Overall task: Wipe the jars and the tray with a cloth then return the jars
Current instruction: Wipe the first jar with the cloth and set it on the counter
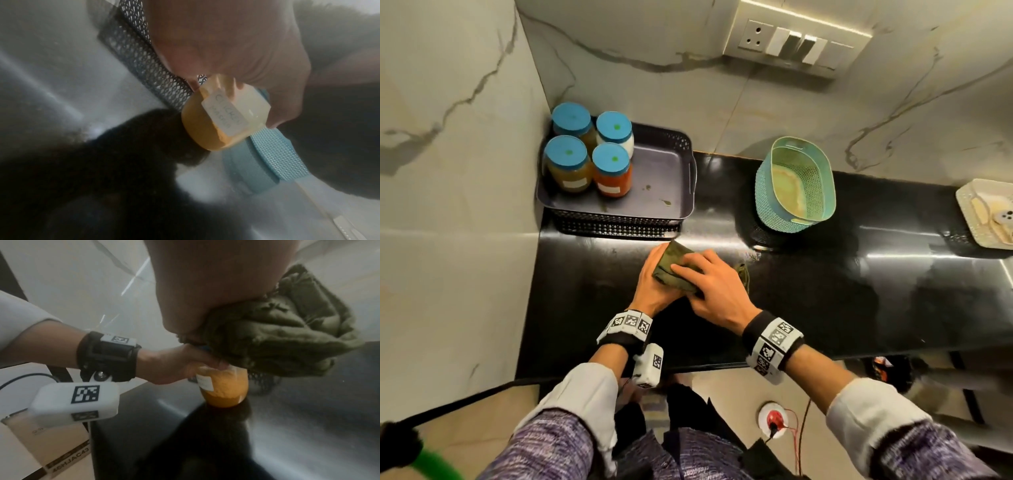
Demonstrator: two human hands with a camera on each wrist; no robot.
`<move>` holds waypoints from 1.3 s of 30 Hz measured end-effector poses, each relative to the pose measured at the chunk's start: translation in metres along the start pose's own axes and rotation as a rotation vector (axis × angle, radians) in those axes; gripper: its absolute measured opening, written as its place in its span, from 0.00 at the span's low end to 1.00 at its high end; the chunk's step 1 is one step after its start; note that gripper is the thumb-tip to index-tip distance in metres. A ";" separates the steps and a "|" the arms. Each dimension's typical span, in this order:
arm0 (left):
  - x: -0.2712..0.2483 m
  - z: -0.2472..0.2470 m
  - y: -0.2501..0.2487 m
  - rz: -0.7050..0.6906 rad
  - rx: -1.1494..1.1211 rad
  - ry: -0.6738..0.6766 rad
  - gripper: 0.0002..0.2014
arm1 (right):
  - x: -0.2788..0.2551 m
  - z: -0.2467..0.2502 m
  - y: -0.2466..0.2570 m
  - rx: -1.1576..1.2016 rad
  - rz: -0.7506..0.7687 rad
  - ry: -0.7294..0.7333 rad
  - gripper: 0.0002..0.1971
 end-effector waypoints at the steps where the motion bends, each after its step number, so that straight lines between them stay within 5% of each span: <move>1: 0.001 -0.001 0.000 0.017 0.011 0.003 0.24 | 0.000 -0.001 0.000 0.035 -0.027 -0.028 0.26; 3: 0.002 -0.005 0.000 0.042 -0.013 0.015 0.23 | 0.004 -0.002 0.002 0.135 -0.096 -0.110 0.20; 8: 0.009 -0.005 0.022 0.124 -0.158 0.128 0.49 | 0.028 -0.005 0.005 0.172 -0.192 -0.159 0.15; 16: 0.013 0.002 0.007 0.049 -0.145 0.035 0.22 | 0.051 0.003 -0.004 0.161 -0.205 -0.082 0.17; 21: 0.019 0.004 0.009 -0.099 -0.072 0.052 0.24 | 0.024 0.001 0.001 0.146 -0.350 -0.064 0.16; 27: 0.022 0.002 0.020 -0.010 -0.108 0.054 0.19 | 0.048 0.000 0.019 0.192 -0.324 0.005 0.16; 32: 0.016 0.001 0.007 0.047 -0.073 0.044 0.22 | 0.046 0.011 -0.004 0.127 -0.542 -0.014 0.13; 36: 0.012 0.000 0.015 0.009 -0.115 0.073 0.25 | 0.035 0.005 0.021 0.147 -0.459 0.076 0.10; 39: 0.015 0.001 0.015 0.129 -0.116 -0.004 0.13 | 0.061 0.009 0.023 0.211 -0.429 0.036 0.14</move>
Point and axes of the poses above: each hand's wrist, its own x-axis towards the middle knuckle, its own z-axis out of the back of the hand, y = z × x, the point moved 1 cm from there along x, towards the middle knuckle, and after that the axes turned 13 degrees about z, right-handed, at the moved point
